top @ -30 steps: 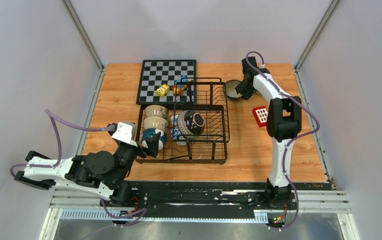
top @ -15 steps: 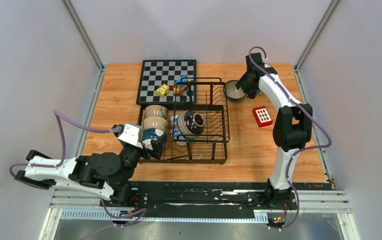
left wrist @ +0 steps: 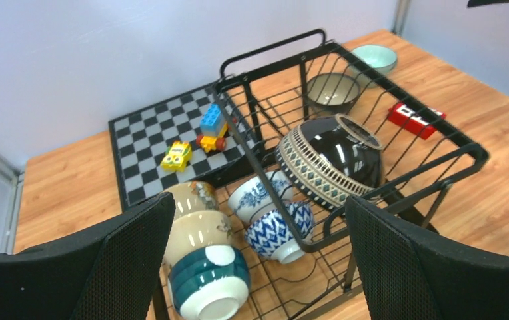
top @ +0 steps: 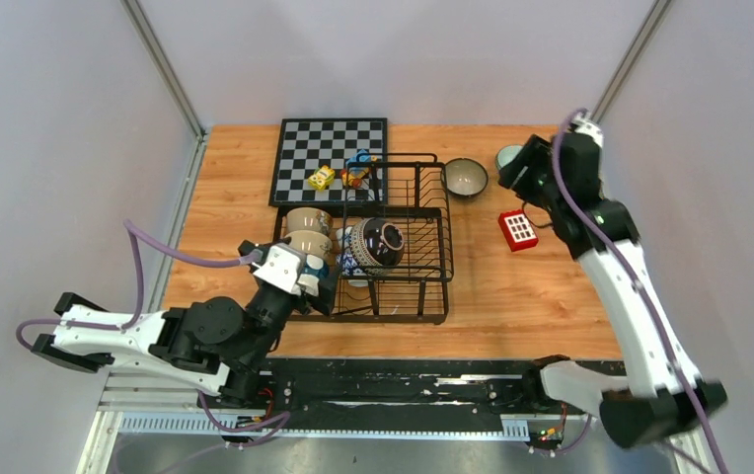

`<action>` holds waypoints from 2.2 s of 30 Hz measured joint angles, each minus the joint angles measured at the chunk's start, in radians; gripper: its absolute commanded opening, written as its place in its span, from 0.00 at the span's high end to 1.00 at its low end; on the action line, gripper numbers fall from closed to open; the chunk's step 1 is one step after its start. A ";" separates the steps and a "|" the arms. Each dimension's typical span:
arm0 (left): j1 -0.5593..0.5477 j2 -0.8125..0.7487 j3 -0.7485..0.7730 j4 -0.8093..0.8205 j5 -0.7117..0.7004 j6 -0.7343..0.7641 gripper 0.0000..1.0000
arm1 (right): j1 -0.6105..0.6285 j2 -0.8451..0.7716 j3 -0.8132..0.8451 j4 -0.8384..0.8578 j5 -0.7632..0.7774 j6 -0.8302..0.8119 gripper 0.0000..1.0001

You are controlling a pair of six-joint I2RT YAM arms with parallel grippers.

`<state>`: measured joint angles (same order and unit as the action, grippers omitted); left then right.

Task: Unload the bowls from the dish rack
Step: Pick up the bowl from the dish rack.

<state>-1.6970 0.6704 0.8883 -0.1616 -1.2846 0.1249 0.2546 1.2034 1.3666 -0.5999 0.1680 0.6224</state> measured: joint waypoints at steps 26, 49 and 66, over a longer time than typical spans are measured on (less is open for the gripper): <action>0.891 -0.062 0.013 -0.068 1.143 -0.756 0.02 | 0.319 -0.278 -0.254 0.356 -0.761 -0.142 0.44; 1.160 -0.076 -0.281 0.211 1.495 -1.143 0.16 | 0.388 -0.156 -0.312 0.466 -0.610 -0.135 0.36; 1.257 0.009 -0.299 0.346 1.757 -1.271 0.17 | 0.406 -0.132 -0.330 0.504 -0.610 -0.087 0.29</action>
<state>-0.4397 0.6792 0.5888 0.1844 0.4721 -1.1465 0.6609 1.0710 1.0370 -0.0956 -0.4423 0.5358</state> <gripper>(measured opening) 0.833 0.711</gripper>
